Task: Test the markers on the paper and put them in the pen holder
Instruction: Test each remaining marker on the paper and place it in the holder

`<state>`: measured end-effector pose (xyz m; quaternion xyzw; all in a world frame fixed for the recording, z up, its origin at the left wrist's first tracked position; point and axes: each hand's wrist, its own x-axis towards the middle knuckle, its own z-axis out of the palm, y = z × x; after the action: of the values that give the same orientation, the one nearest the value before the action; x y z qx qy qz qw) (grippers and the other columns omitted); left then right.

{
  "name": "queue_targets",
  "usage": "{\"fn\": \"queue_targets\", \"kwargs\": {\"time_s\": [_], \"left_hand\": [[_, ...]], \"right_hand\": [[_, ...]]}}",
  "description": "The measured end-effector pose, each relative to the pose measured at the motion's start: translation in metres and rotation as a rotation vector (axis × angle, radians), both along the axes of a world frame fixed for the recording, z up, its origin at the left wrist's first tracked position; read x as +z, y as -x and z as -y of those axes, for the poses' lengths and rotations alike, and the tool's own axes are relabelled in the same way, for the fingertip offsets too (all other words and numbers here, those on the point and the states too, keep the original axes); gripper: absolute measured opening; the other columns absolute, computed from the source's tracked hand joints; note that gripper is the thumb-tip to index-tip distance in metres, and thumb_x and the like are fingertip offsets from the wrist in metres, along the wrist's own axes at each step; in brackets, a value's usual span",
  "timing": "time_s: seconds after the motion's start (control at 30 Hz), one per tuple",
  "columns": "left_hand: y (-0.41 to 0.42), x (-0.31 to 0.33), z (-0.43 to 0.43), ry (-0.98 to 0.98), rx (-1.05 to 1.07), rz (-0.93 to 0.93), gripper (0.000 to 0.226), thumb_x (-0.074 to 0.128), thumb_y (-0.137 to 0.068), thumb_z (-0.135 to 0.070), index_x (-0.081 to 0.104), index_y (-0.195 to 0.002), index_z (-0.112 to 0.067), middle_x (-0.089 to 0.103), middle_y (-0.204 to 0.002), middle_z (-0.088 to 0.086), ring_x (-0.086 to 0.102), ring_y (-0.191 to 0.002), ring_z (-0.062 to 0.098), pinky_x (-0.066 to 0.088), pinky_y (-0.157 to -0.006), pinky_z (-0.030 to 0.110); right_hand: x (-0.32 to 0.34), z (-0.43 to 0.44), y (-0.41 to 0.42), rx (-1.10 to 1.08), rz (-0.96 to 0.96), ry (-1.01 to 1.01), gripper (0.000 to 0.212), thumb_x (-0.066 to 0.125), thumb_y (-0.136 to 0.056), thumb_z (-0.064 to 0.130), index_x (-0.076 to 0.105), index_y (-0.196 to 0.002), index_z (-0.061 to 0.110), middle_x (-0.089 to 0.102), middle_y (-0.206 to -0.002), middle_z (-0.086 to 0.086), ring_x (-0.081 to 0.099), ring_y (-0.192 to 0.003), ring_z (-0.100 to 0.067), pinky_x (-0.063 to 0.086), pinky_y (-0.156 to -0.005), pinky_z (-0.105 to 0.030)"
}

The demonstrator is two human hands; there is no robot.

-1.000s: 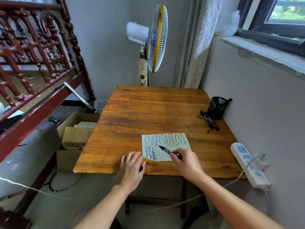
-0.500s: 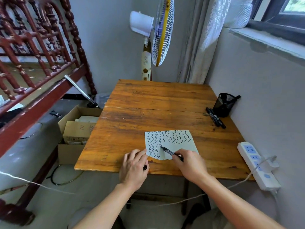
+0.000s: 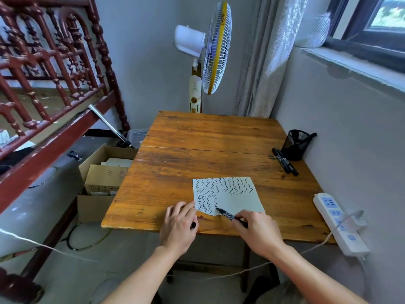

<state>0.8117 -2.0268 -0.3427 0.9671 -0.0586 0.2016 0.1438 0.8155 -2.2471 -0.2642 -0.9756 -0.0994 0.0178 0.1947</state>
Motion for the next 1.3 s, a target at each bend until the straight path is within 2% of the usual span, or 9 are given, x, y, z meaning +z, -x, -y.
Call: {"fn": "queue_targets", "kwargs": {"time_s": [0.23,0.43,0.57,0.67,0.73,0.8,0.97,1.13,1.3], "left_hand": [[0.0,0.001,0.001,0.004,0.002,-0.017,0.017,0.058,-0.082,-0.021,0.064,-0.098,-0.021,0.064,-0.117,-0.003,0.054,-0.107,0.019,0.046,-0.087,0.041],[0.001,0.008,0.0,0.027,0.009,-0.051,0.019,0.055,-0.086,-0.024,0.062,-0.103,-0.022,0.06,-0.122,-0.003,0.05,-0.112,0.018,0.04,-0.092,0.039],[0.004,0.021,0.005,0.34,0.0,-0.041,0.031,0.046,-0.089,-0.035,0.056,-0.112,-0.016,0.05,-0.128,0.004,0.045,-0.118,0.019,0.04,-0.094,0.033],[0.013,0.047,0.011,0.414,-0.047,0.022,0.033,0.042,-0.091,-0.047,0.057,-0.087,-0.018,0.064,-0.091,-0.003,0.059,-0.077,0.005,0.039,-0.06,0.009],[0.019,0.065,0.016,0.363,-0.051,0.066,0.03,0.048,-0.088,-0.043,0.048,-0.066,-0.023,0.063,-0.065,-0.007,0.046,-0.048,-0.002,0.025,-0.038,0.009],[0.024,0.077,0.022,0.326,-0.025,0.098,0.035,0.057,-0.085,-0.034,0.037,-0.057,-0.026,0.051,-0.05,-0.011,0.032,-0.038,-0.003,0.013,-0.036,0.012],[0.032,0.084,0.031,0.312,-0.069,0.073,0.04,0.048,-0.088,-0.045,0.041,-0.057,-0.022,0.062,-0.056,-0.003,0.045,-0.043,0.006,0.027,-0.035,0.025],[0.041,0.092,0.037,0.227,-0.164,0.101,0.033,0.055,-0.088,-0.034,0.045,-0.06,-0.021,0.067,-0.068,-0.005,0.048,-0.048,0.004,0.024,-0.039,0.013],[0.05,0.1,0.048,0.051,-0.276,0.093,0.03,0.051,-0.089,-0.03,0.053,-0.061,-0.019,0.06,-0.055,-0.001,0.042,-0.044,0.008,0.029,-0.042,0.018]], "right_hand": [[0.003,0.002,0.01,0.005,-0.012,-0.011,0.027,0.05,-0.094,0.044,0.069,-0.106,0.029,0.072,-0.091,0.007,0.062,-0.077,-0.014,0.043,-0.057,-0.029],[0.016,0.004,0.008,-0.045,-0.053,-0.304,0.024,0.059,-0.093,0.039,0.071,-0.107,0.024,0.067,-0.08,0.011,0.058,-0.07,-0.008,0.044,-0.058,-0.026],[0.039,0.019,0.024,-0.001,-0.099,-0.59,0.018,0.064,-0.091,0.03,0.071,-0.106,0.022,0.066,-0.07,0.006,0.055,-0.06,-0.006,0.044,-0.056,-0.025],[0.058,0.023,0.045,0.05,-0.097,-0.761,0.011,0.064,-0.092,0.024,0.072,-0.099,0.022,0.071,-0.08,0.001,0.058,-0.065,-0.003,0.045,-0.056,-0.02],[0.065,0.024,0.057,0.066,-0.111,-0.818,0.01,0.065,-0.091,0.021,0.074,-0.096,0.021,0.072,-0.083,0.003,0.058,-0.066,-0.002,0.044,-0.056,-0.018],[0.07,0.023,0.065,0.075,-0.132,-0.841,0.009,0.066,-0.09,0.021,0.075,-0.094,0.021,0.072,-0.083,0.002,0.058,-0.066,-0.003,0.045,-0.056,-0.018],[0.077,0.024,0.075,0.091,-0.14,-0.824,0.009,0.066,-0.09,0.023,0.075,-0.093,0.021,0.07,-0.082,0.004,0.057,-0.064,-0.008,0.046,-0.056,-0.021],[0.078,0.029,0.08,0.106,-0.118,-0.744,0.009,0.067,-0.09,0.026,0.073,-0.096,0.026,0.071,-0.089,0.005,0.062,-0.075,-0.009,0.053,-0.061,-0.026],[0.077,0.032,0.086,0.237,0.08,-0.312,0.021,0.065,-0.088,0.037,0.066,-0.109,0.039,0.07,-0.112,0.02,0.062,-0.104,-0.007,0.056,-0.082,-0.029]]}}
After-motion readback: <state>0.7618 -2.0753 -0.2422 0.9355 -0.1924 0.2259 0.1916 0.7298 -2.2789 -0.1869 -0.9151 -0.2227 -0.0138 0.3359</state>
